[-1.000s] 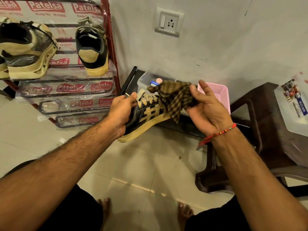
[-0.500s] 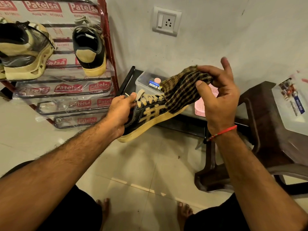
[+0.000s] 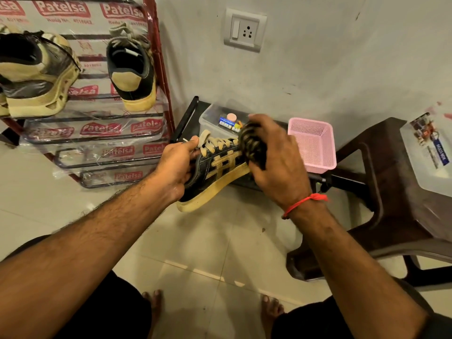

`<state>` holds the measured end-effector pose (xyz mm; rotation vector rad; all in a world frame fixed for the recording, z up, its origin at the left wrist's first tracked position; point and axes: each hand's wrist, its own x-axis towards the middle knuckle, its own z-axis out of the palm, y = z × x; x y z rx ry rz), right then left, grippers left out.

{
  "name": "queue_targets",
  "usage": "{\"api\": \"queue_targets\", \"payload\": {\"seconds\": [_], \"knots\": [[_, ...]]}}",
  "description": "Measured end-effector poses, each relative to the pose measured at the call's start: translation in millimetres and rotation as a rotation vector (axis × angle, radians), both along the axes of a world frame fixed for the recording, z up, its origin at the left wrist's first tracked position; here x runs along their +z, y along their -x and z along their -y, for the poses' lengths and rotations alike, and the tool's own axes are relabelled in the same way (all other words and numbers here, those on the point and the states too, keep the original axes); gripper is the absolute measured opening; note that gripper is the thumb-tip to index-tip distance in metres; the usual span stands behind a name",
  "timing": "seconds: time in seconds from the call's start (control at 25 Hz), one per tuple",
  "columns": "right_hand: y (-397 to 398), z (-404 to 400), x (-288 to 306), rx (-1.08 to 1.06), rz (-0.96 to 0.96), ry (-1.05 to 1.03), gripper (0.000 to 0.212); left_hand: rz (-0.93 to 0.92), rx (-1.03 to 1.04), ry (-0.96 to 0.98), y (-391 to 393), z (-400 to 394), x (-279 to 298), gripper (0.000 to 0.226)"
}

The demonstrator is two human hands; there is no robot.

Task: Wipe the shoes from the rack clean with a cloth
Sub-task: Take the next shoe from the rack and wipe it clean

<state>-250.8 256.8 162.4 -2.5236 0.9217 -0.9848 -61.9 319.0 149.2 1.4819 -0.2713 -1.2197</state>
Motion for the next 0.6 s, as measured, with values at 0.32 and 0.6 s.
{"api": "queue_targets", "payload": {"seconds": [0.32, 0.6], "knots": [[-21, -17, -41, 0.013, -0.421, 0.297, 0.071, -0.111, 0.016, -0.027, -6, -1, -2, 0.026], [-12, -3, -44, -0.147, -0.436, 0.353, 0.073, -0.112, 0.021, -0.035, -8, -2, 6, 0.022]]}}
